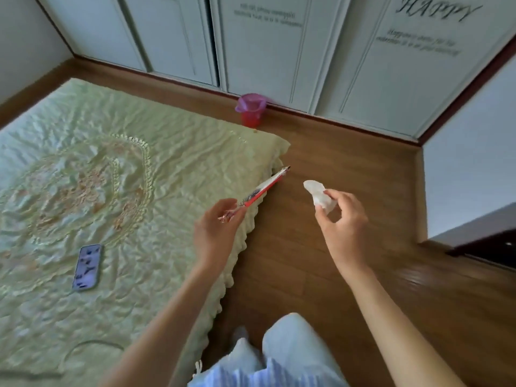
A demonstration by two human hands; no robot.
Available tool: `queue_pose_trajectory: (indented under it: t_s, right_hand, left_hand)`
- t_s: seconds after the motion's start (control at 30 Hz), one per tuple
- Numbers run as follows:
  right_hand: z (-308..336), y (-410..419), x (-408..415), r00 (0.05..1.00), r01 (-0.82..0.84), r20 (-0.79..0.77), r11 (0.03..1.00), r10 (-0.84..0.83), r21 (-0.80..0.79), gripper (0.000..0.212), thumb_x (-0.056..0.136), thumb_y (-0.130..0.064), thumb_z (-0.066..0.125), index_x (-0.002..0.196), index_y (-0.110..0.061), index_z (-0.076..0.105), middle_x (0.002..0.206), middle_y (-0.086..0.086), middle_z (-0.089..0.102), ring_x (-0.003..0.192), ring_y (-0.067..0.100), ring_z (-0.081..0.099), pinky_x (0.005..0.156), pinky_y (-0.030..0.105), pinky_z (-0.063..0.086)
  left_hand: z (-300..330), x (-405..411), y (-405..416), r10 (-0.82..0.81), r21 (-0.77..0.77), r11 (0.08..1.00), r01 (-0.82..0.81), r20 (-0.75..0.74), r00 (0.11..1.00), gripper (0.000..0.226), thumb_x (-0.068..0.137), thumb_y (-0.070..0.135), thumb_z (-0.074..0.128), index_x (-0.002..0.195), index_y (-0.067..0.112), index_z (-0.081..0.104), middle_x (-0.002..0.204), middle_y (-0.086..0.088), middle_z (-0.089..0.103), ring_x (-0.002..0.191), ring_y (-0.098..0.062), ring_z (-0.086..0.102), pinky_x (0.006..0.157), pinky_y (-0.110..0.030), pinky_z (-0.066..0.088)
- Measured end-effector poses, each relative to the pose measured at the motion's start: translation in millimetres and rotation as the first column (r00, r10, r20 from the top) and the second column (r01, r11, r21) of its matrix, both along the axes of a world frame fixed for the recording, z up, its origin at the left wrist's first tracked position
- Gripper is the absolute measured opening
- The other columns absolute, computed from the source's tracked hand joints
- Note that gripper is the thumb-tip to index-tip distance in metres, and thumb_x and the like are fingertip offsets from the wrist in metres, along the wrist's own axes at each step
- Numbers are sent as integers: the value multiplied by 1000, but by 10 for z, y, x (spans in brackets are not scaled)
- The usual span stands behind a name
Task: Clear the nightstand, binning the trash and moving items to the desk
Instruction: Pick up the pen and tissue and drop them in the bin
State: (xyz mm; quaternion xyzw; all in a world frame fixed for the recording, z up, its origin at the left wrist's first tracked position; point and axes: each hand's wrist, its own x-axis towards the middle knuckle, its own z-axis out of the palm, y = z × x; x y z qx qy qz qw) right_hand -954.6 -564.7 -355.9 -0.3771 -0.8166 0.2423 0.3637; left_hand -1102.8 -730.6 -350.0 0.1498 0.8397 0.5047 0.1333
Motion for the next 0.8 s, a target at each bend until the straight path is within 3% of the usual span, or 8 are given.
queue_pose_trajectory:
  t_s: [0.23, 0.5, 0.63, 0.73, 0.8]
  right_hand:
    - [-141, 1089, -22, 986, 166, 15, 986, -165, -22, 28, 78, -10, 71, 106, -10, 66, 102, 5, 66, 94, 19, 59, 85, 17, 41]
    - [36, 2780, -133, 982, 190, 5, 980, -190, -57, 27, 81, -14, 70, 108, -12, 66, 104, 1, 66, 96, 17, 60, 84, 27, 49]
    - [167, 3571, -249, 985, 167, 60, 985, -164, -47, 29, 83, -20, 68, 111, -16, 65, 107, -3, 64, 97, 13, 58, 82, 27, 51]
    - [115, 4032, -414, 986, 157, 72, 983, -151, -97, 30, 83, -22, 67, 113, -19, 63, 108, -6, 63, 99, 11, 57, 84, 26, 50]
    - [42, 4327, -600, 989, 144, 52, 984, -139, -106, 30, 82, -21, 68, 112, -19, 63, 107, -6, 63, 99, 12, 57, 84, 30, 51]
  left_hand:
    - [-118, -363, 1296, -144, -29, 989, 144, 5, 990, 13, 78, 44, 70, 89, 40, 67, 86, 21, 69, 85, 3, 63, 80, -29, 52]
    - [-13, -584, 2941, -158, -98, 984, 151, -64, 985, 22, 79, 52, 65, 98, 39, 66, 93, 19, 69, 90, -4, 64, 81, -35, 53]
    - [77, -726, 3664, -137, -94, 987, 131, -60, 989, 27, 81, 51, 65, 103, 36, 66, 92, 18, 69, 86, 0, 63, 77, -29, 52]
    - [124, -856, 4068, -120, -88, 989, 116, -44, 992, 18, 83, 44, 66, 98, 33, 66, 71, 17, 63, 61, 11, 58, 55, -9, 45]
    - [122, -994, 4351, -107, -76, 992, 104, -35, 994, 12, 84, 40, 67, 95, 36, 65, 67, 18, 61, 56, 17, 54, 50, -3, 42]
